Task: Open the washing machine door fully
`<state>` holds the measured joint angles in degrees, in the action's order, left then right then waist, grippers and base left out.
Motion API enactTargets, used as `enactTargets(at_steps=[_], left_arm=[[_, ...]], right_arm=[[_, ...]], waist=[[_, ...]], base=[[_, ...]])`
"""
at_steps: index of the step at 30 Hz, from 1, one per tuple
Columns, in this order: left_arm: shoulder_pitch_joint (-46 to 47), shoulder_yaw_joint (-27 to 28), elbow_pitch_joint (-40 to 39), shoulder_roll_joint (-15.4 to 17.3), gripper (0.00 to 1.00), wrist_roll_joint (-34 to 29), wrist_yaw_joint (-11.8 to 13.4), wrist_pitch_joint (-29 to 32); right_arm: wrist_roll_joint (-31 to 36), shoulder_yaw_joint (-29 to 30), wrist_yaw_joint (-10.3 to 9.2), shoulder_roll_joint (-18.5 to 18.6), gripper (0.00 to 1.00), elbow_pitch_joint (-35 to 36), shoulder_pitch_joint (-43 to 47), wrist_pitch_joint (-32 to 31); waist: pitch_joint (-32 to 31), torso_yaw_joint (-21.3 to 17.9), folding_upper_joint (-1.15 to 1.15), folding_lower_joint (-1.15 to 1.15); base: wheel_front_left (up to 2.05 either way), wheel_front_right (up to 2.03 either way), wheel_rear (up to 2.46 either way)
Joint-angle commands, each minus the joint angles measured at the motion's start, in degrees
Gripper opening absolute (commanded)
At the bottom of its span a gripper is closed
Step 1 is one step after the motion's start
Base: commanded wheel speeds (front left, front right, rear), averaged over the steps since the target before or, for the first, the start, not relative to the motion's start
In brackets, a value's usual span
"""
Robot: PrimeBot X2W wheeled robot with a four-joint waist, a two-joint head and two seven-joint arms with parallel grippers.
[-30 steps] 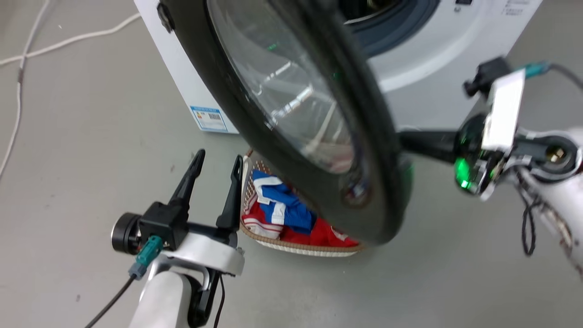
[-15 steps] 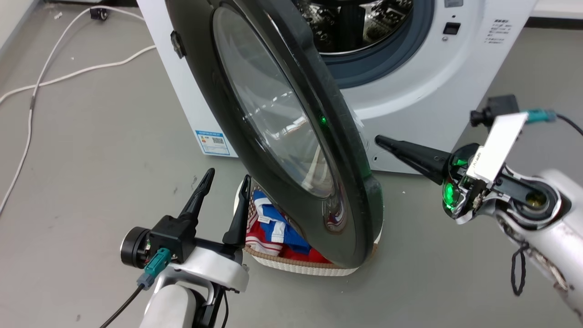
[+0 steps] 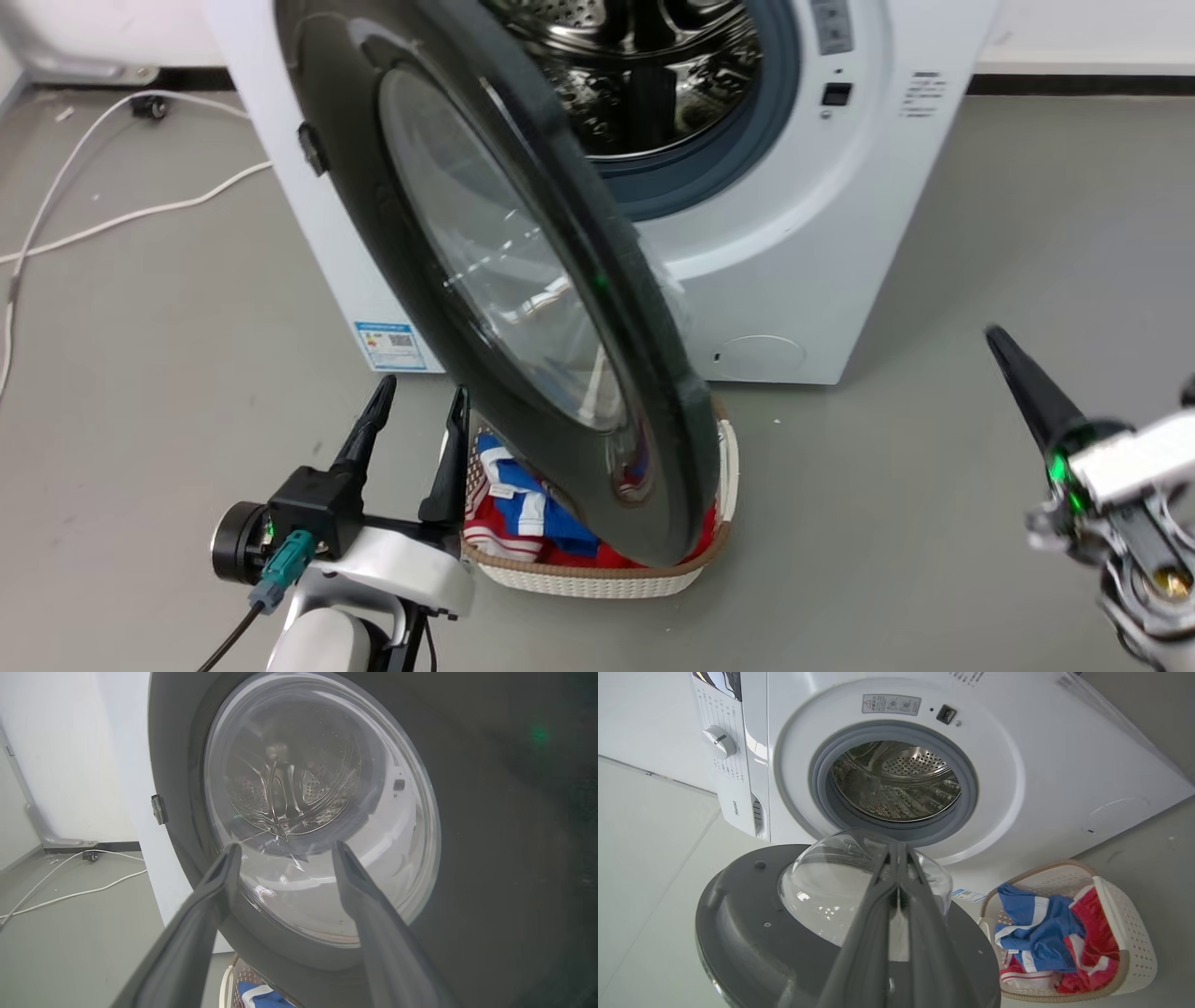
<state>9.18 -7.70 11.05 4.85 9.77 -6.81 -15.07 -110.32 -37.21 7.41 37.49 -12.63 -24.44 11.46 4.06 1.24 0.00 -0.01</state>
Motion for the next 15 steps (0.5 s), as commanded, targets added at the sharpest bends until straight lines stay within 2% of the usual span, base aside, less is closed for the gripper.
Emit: enactTargets(at_steps=[1,5,6,7,8,9,13,15], left_arm=[[-0.74,0.32,0.19,0.24,1.0,0.15,0.24,-0.15],[-1.15,1.17,0.67,0.34,1.0,0.55,0.79,-0.15],[-1.29,1.54,0.68,0.42,1.0,0.64,0.87,-0.15],[-1.42,1.75,0.78,0.46,1.0,0.65,1.04,-0.15],[-1.51,1.95,0.83,0.51,1.0,0.74,1.16,-0.15],[-1.67,2.2,0.87,0.62,1.0,0.85,1.26,-0.15],[-2.04,2.92,0.87,0.81,1.0,1.03,1.66,-0.15],[-2.14,3.35,0.76,0.85,1.0,0.95,1.97,-0.15]], right_arm=[[1.66,0.08,0.15,0.6,0.0,0.26,2.08,1.58],[10.17,2.64,0.15,2.35,0.0,-2.14,5.45,3.59],[13.44,4.72,0.15,1.88,0.15,-3.25,5.79,3.66],[17.18,7.02,0.15,0.97,0.49,-4.23,6.45,3.66],[20.86,9.3,0.15,-0.16,0.9,-5.0,7.35,3.67],[25.48,11.86,0.15,-1.32,1.0,-5.65,8.07,3.63],[47.13,22.82,0.15,-5.63,1.0,-5.94,10.48,3.65],[57.55,27.77,0.15,-9.22,1.0,-4.24,12.27,3.65]], waist=[[-0.67,-0.91,0.0,0.01],[-1.25,-2.38,0.0,0.01],[-1.37,-2.83,0.0,0.01],[-1.49,-3.15,0.0,0.01],[-1.61,-3.43,0.0,0.01],[-1.75,-3.75,0.0,0.01],[-2.22,-4.58,0.0,0.01],[-2.29,-4.8,0.0,0.01]], base=[[0.0,0.0,0.0],[0.0,0.0,0.0],[0.0,0.0,0.0],[0.0,0.0,0.0],[0.0,0.0,0.0],[0.0,0.0,0.0],[0.0,0.0,0.0],[0.0,0.0,0.0]])
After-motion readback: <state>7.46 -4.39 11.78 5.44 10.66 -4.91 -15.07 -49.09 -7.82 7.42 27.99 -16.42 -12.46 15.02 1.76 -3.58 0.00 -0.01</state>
